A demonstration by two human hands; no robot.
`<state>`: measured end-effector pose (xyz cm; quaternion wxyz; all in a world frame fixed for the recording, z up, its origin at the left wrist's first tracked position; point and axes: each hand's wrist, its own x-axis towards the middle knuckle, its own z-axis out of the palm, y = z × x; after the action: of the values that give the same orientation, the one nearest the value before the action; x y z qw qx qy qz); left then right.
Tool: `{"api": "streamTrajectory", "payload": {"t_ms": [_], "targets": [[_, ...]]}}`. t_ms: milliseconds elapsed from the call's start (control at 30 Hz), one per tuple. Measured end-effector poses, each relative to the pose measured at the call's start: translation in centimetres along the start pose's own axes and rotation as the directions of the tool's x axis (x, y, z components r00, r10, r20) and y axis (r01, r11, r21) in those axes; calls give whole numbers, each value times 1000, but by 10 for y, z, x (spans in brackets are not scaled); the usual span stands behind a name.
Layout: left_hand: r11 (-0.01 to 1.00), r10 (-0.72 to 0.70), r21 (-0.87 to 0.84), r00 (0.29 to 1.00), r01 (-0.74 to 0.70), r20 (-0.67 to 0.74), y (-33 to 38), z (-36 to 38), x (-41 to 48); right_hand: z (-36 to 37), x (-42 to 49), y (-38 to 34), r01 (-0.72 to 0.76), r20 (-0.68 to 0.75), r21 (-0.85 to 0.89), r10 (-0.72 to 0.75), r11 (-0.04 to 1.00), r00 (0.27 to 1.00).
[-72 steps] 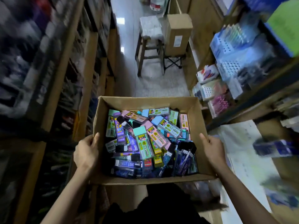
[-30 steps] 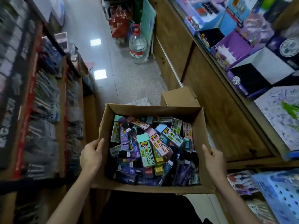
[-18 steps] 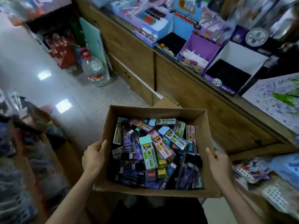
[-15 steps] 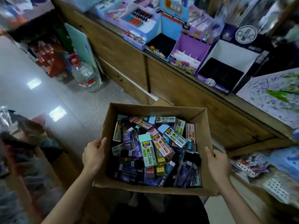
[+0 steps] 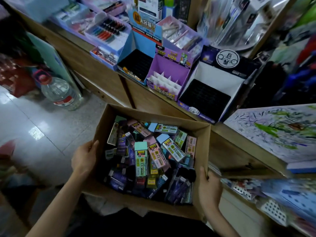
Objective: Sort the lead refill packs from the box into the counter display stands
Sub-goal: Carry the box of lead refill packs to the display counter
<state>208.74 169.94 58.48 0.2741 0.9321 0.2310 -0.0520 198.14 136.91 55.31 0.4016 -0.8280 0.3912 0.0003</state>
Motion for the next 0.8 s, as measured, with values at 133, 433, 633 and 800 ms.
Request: {"api": "streamTrajectory", "payload": {"t_ms": [133,433,633,800], "targets": [[1000,5,30,1000,-5,6,7,9,22,17,-2,6,-91,-4,4,91,996,996],[984,176,-49,958,-169,227,10,47,117,86,2,2,-157,-223,16,157,987,962],[925,370,-62,848,-376,380,9,87,195,147,11,13,-271,-235,76,282,959,930],[866,481,-64,789,-497,382,-17,127,225,177,33,32,-243,-313,62,250,968,916]]}}
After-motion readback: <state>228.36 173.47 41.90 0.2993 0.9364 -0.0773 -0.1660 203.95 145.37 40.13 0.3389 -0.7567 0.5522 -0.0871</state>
